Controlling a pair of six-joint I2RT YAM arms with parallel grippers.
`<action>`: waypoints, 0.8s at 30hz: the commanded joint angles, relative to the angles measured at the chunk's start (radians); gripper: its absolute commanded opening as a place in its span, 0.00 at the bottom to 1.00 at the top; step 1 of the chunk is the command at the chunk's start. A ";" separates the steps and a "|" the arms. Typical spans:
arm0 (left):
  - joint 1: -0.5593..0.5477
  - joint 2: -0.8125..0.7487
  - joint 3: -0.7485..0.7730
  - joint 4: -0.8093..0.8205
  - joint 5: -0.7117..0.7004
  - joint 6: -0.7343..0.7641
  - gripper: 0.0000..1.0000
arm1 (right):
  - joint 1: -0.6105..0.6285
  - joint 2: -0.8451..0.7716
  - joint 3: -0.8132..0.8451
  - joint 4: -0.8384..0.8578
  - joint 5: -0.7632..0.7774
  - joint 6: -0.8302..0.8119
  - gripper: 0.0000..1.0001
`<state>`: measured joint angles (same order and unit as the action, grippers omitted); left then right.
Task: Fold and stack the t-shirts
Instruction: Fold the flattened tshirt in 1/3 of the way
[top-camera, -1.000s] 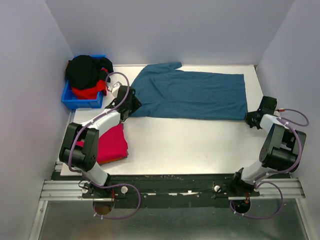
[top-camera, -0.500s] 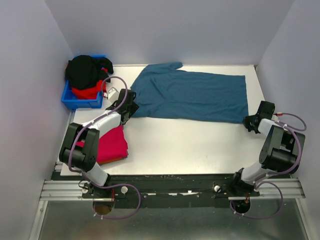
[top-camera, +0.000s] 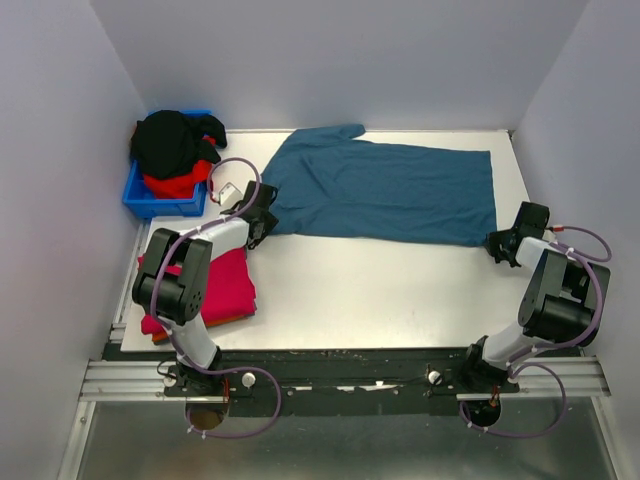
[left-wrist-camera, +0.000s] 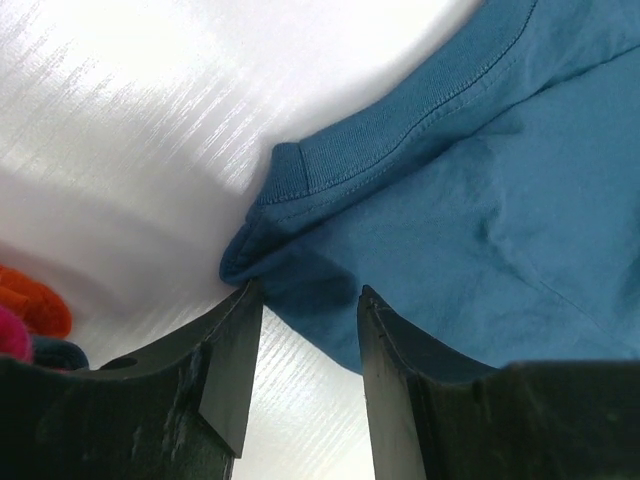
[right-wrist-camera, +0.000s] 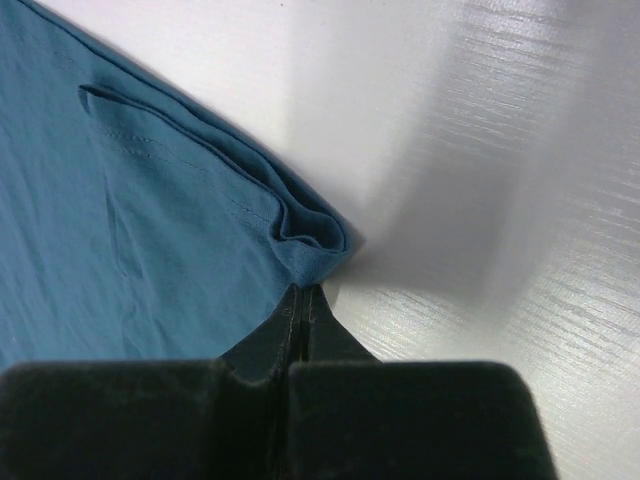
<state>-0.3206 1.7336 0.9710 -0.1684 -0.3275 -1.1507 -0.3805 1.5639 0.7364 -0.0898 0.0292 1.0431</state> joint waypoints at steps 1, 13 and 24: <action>0.000 0.018 0.035 -0.072 -0.044 -0.029 0.52 | -0.001 0.019 0.014 0.012 -0.014 0.011 0.01; -0.020 -0.049 0.018 -0.120 -0.077 -0.043 0.52 | -0.001 0.022 0.021 -0.001 -0.014 0.000 0.01; -0.017 -0.003 0.031 -0.132 -0.071 -0.066 0.52 | -0.001 0.024 0.023 -0.001 -0.023 0.002 0.01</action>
<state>-0.3359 1.7130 0.9882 -0.2893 -0.3904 -1.1828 -0.3805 1.5715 0.7395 -0.0906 0.0273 1.0462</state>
